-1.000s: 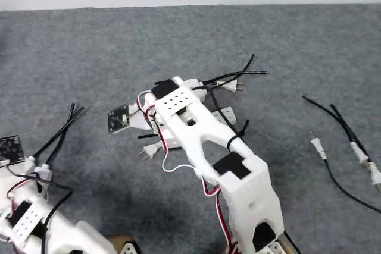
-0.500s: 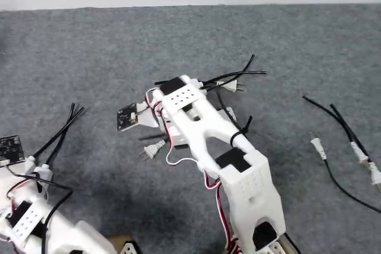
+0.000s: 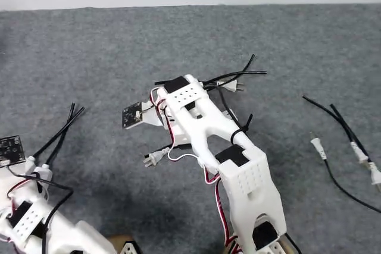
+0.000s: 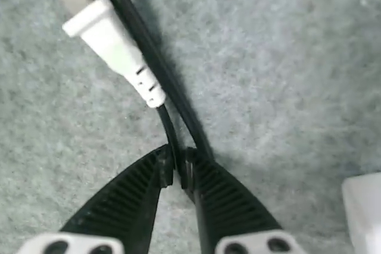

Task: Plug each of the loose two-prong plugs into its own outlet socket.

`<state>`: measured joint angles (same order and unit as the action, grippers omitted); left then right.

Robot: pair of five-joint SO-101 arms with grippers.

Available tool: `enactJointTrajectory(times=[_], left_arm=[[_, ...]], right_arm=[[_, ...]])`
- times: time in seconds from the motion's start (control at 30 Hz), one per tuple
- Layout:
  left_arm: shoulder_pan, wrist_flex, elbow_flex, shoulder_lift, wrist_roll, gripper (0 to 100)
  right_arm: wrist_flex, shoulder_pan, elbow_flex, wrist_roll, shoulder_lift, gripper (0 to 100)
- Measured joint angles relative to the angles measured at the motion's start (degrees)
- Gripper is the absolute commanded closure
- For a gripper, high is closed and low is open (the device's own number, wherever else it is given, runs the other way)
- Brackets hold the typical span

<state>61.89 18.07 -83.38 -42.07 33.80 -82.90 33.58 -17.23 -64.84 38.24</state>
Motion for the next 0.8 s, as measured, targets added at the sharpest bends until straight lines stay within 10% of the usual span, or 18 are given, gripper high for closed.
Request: enactJointTrajectory(times=[0.57, 0.8], left_arm=[[-0.88, 0.0, -0.35, -0.09, 0.0, 69], [-0.88, 0.0, -0.35, -0.09, 0.0, 69]], right_arm=[[-13.8, 1.05, -3.16, 1.32, -21.71, 98.9], [-17.49, -9.32, -6.33, 1.23, -36.04, 98.9]])
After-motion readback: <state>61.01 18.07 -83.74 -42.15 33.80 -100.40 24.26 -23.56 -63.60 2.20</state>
